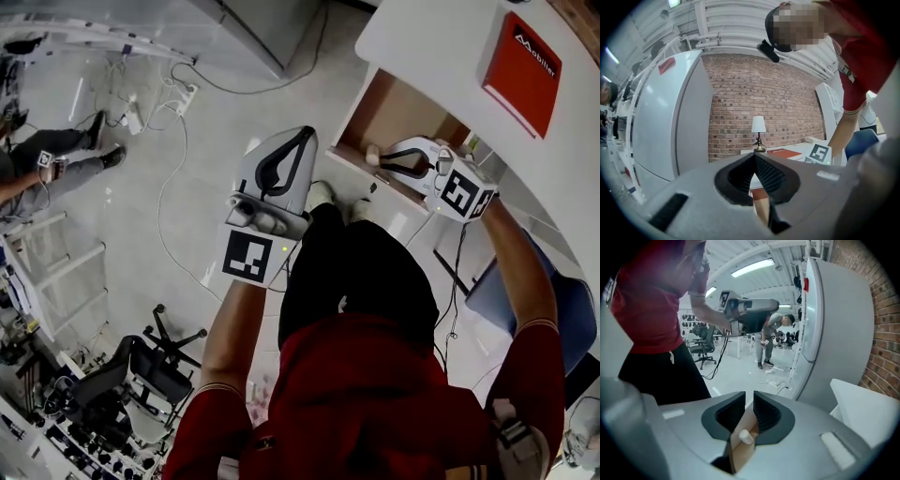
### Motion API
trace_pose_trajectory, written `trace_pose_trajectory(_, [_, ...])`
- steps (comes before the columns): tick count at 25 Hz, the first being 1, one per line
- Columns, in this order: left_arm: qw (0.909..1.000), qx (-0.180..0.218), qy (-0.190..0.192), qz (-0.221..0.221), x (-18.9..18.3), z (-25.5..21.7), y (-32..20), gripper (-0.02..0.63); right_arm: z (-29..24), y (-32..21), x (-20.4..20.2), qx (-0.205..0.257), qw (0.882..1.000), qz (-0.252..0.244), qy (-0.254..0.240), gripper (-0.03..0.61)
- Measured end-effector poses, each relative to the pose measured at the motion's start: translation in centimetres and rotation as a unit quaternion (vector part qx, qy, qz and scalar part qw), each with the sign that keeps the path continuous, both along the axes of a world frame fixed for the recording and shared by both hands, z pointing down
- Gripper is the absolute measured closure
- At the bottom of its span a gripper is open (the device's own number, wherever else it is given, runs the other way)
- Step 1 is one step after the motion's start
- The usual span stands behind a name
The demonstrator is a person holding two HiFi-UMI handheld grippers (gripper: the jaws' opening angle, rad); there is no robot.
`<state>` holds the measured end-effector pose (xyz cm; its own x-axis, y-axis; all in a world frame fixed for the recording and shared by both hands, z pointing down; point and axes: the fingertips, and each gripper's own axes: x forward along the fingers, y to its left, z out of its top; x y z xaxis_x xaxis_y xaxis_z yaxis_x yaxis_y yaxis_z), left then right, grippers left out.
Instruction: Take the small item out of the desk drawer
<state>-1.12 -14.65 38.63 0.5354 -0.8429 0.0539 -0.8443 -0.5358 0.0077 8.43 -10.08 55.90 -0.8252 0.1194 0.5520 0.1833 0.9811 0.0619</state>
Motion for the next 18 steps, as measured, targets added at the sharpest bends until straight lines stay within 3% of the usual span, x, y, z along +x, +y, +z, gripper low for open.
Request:
trace_pose_trajectory(10, [0.9996, -0.013, -0.019, -0.018, -1.5, 4.0, -1.5, 0.611, 8.0, 0.1, 0.8, 0.008, 0.994, -0.084, 0.072, 0.475])
trace_pose_trajectory(18, [0.9984, -0.037, -0.03, -0.03, -3.2, 7.5, -3.8, 0.611, 15.5, -0.8, 0.4, 0.009, 0.98, -0.156, 0.122, 0.459])
